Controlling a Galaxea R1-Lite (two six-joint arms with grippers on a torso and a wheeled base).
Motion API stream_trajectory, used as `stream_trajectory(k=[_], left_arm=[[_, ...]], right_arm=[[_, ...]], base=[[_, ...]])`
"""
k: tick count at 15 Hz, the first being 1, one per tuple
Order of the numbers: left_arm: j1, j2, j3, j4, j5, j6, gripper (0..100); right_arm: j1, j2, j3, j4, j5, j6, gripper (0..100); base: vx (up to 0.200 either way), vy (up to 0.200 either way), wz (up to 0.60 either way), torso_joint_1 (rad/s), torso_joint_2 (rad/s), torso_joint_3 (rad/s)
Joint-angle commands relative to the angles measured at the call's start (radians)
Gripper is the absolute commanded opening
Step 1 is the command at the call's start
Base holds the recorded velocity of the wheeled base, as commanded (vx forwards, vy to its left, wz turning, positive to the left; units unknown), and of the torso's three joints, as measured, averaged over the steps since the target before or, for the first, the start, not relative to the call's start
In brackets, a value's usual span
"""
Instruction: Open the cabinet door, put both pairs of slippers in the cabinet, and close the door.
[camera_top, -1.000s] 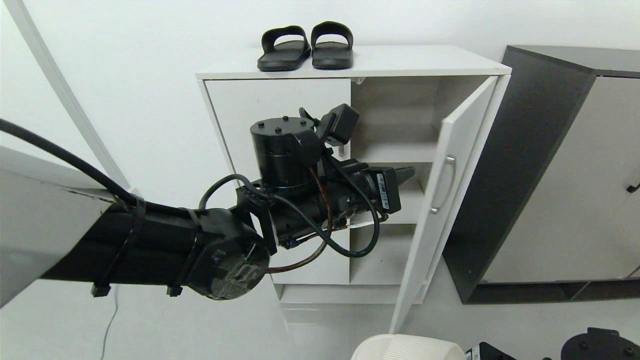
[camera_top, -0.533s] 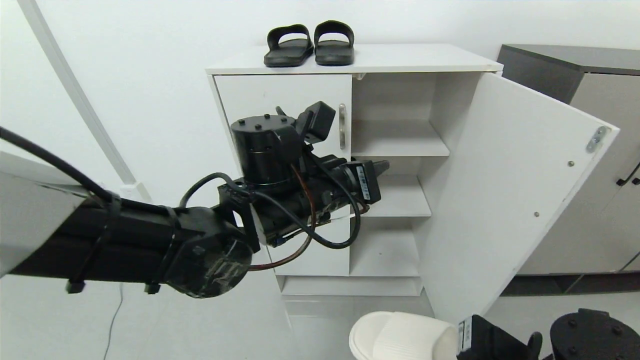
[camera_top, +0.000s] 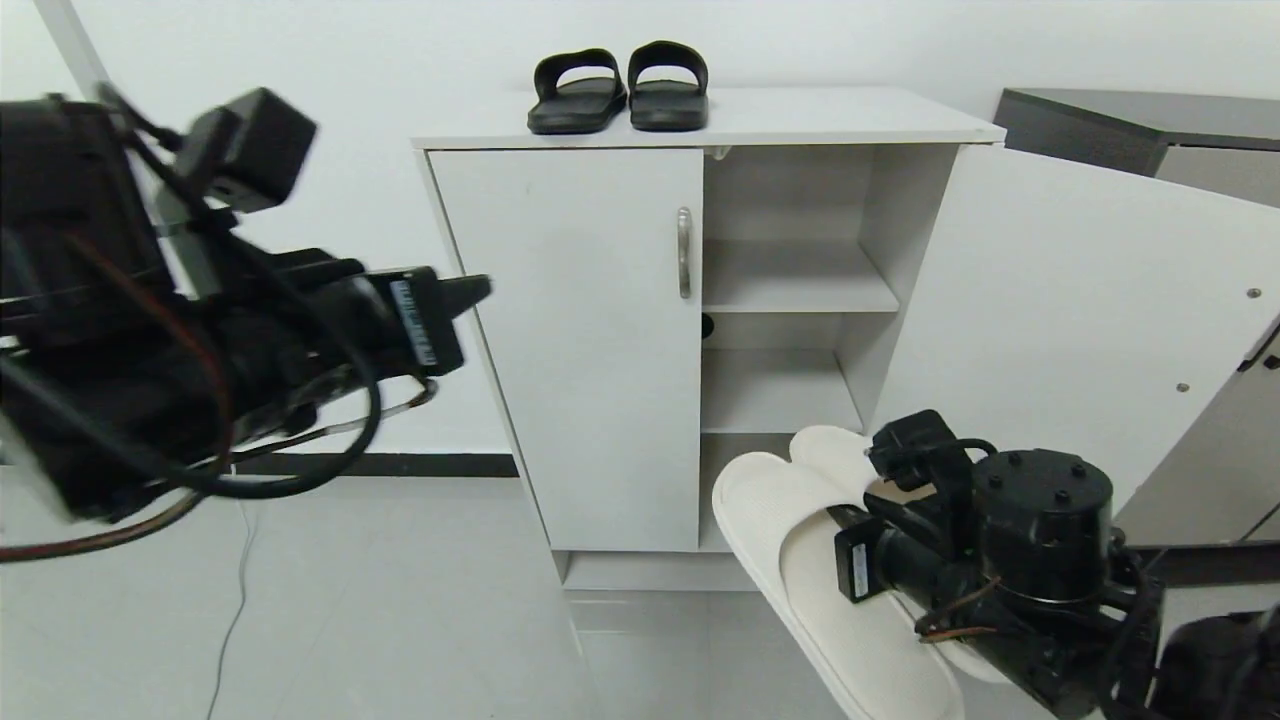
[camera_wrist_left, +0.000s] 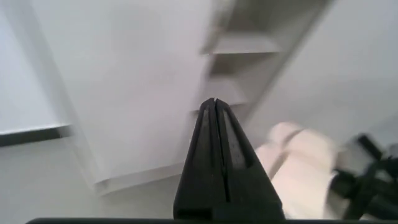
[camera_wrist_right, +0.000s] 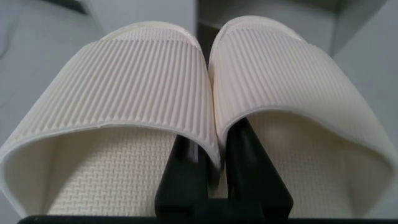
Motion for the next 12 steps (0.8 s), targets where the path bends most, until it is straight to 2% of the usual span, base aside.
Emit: stream_trajectory(k=[1,2,3,4,5,6,7,10,12], left_arm=[[0.026,-0.404,0.218,0.147,0.286,0.112,0],[0.033,-0.502,0.276,0.170,0.373,0.121,0],[0.091,-0.584,0.321,0.195,0.404,0.121,0],[0.203,-0.670,0.375,0.232,0.402,0.112,0],[0.278,-0.725,0.419,0.248,0.402,0.108,0],[0.399,-0.829,0.531,0.256,0.387,0.108,0],[0.471,-0.912,0.619,0.256,0.361,0.114,0],[0.566,-1.151,0.812,0.285,0.332,0.126,0],[0.583,-1.248,0.895,0.354,0.315,0.144,0]], right_arm=[[-0.037,0.108,-0.091,-0.001,-0.065,0.004,0],[-0.051,0.131,-0.114,-0.001,-0.091,0.015,0],[-0.057,0.144,-0.133,0.001,-0.108,0.029,0],[-0.069,0.158,-0.140,-0.001,-0.117,0.035,0],[-0.075,0.164,-0.145,-0.001,-0.118,0.035,0],[-0.075,0.170,-0.145,-0.001,-0.120,0.035,0],[-0.075,0.171,-0.145,-0.001,-0.120,0.035,0],[-0.071,0.173,-0.140,-0.001,-0.120,0.035,0],[-0.064,0.174,-0.137,-0.001,-0.120,0.035,0]], base=[[0.000,0.000,0.00,0.000,0.00,0.000],[0.000,0.000,0.00,0.000,0.00,0.000],[0.000,0.000,0.00,0.000,0.00,0.000],[0.000,0.000,0.00,0.000,0.00,0.000],[0.000,0.000,0.00,0.000,0.00,0.000],[0.000,0.000,0.00,0.000,0.00,0.000],[0.000,0.000,0.00,0.000,0.00,0.000],[0.000,0.000,0.00,0.000,0.00,0.000],[0.000,0.000,0.00,0.000,0.00,0.000]])
